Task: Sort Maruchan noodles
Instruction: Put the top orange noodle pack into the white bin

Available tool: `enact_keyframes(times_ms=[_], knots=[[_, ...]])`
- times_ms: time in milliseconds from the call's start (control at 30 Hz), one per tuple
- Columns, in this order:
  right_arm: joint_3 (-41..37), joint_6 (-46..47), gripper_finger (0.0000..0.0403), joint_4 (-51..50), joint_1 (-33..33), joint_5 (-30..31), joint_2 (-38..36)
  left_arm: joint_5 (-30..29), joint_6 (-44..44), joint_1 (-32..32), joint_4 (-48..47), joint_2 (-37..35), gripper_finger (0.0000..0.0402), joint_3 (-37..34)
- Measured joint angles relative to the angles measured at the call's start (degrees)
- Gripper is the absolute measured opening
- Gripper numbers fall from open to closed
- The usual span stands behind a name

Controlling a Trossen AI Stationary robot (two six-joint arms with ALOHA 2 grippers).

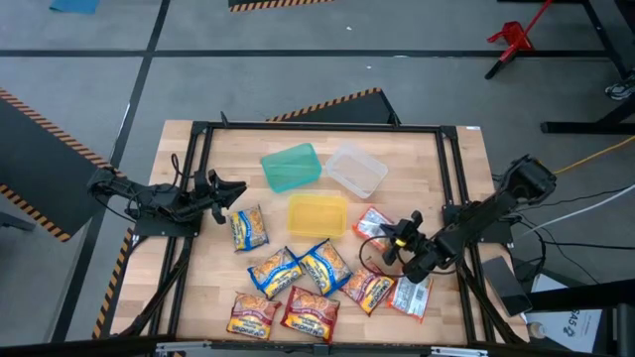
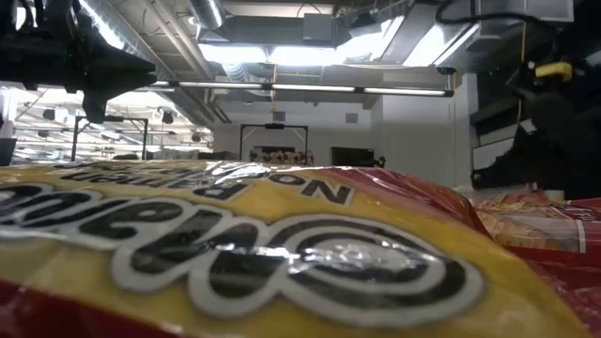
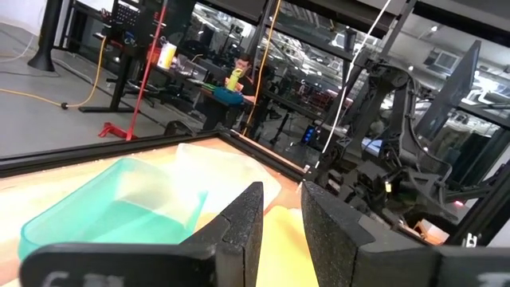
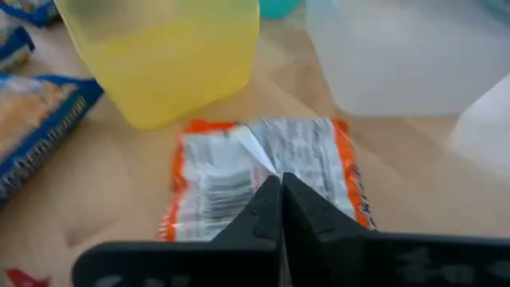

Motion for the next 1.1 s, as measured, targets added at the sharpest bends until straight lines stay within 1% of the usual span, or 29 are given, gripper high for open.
enact_keyframes(times_ms=[133, 267, 367, 433, 500, 567, 733, 800, 867, 933, 967, 1033, 1100], knots=[[1.9, -0.1, 0.0002, -5.1, 0.0, 2.5, -2.6, 0.1, 0.0, 0.0, 0.0, 0.0, 0.0082, 0.0], [3.3, -1.4, 0.0001, -8.3, 0.0, 3.1, -4.8, 0.2, 0.4, 0.0, 0.0, 0.0, 0.0082, 0.0], [3.3, -1.4, 0.0003, -8.0, 0.0, 2.5, -5.7, 0.1, 0.5, 0.0, 0.0, 0.0, 0.0082, 0.0], [3.3, -2.0, 0.0017, -7.5, 0.0, 0.9, -5.8, 0.1, 0.5, 0.0, 0.0, 0.0, 0.0082, 0.0], [3.3, -4.4, 0.0044, -6.0, 0.0, -0.4, -5.5, 0.1, 0.5, 0.0, 0.0, 0.0, 0.0082, 0.0], [3.2, -7.3, 0.0083, -4.2, -0.2, -0.8, -4.9, 0.1, 0.5, 0.0, 0.0, 0.0, 0.0082, 0.0], [3.2, -16.1, 0.0206, 1.4, -3.0, -1.9, -1.3, 0.1, 0.5, 0.0, 0.0, 0.0, 0.0082, 0.0], [3.3, -17.1, 0.0253, 3.0, -4.4, -2.8, 1.0, 0.1, 0.5, 0.0, 0.0, 0.0, 0.0082, 0.0], [3.3, -17.2, 0.0288, 4.8, -5.9, -4.5, 3.5, 0.1, 0.5, 0.0, 0.0, 0.0, 0.0082, 0.0], [3.3, -17.4, 0.0309, 6.2, -6.8, -5.9, 6.2, 0.1, 0.5, 0.0, -0.1, 0.0, 0.0082, 0.0], [3.3, -17.2, 0.0313, 7.0, -6.9, -5.6, 7.6, 0.1, 0.5, 0.0, -0.2, 0.0, 0.0082, 0.0], [3.5, -14.8, 0.0311, 7.6, -6.9, -3.8, 10.3, 0.0, 0.5, 0.0, -0.6, 0.0, 0.0082, 0.0], [3.6, -10.9, 0.0299, 7.4, -6.8, -2.7, 13.0, -0.4, 0.5, 0.0, -1.7, 0.0, 0.0082, 0.0]])
